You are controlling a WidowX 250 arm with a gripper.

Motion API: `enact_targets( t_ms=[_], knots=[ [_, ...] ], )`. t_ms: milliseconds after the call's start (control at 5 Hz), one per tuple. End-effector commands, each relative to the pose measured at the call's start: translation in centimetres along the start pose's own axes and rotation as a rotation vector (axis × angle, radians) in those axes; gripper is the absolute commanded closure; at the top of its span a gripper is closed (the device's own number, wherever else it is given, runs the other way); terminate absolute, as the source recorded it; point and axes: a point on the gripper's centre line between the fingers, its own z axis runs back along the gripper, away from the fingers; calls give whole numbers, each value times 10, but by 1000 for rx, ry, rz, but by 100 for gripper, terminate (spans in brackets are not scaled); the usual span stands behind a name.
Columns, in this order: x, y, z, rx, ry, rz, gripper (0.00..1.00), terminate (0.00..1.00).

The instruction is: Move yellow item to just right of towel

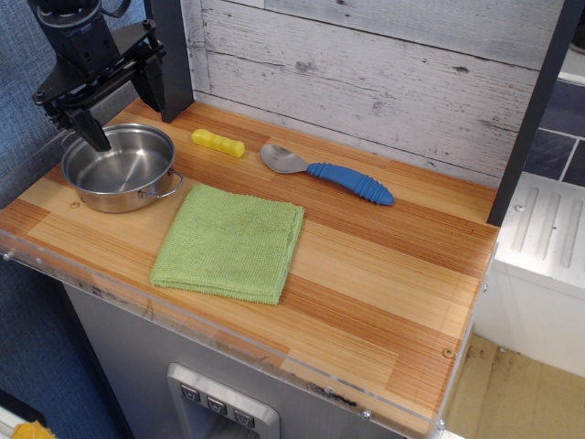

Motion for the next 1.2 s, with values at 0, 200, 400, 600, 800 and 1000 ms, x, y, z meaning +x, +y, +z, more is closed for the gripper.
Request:
enact_targets(
  t_ms=[0,200,400,600,800,1000],
  knots=[
    [0,0,0,0,0,0,0,0],
    [-1,-19,-2,-16,6,9,0,0],
    [-2,-37,-4,-26,2,16,0,0],
    [-4,-62,-8,-54,-1,21,0,0],
    [-4,-80,-17,-56,2,34,0,0],
    [-1,-94,-30,-49,-3,43,0,0]
  ],
)
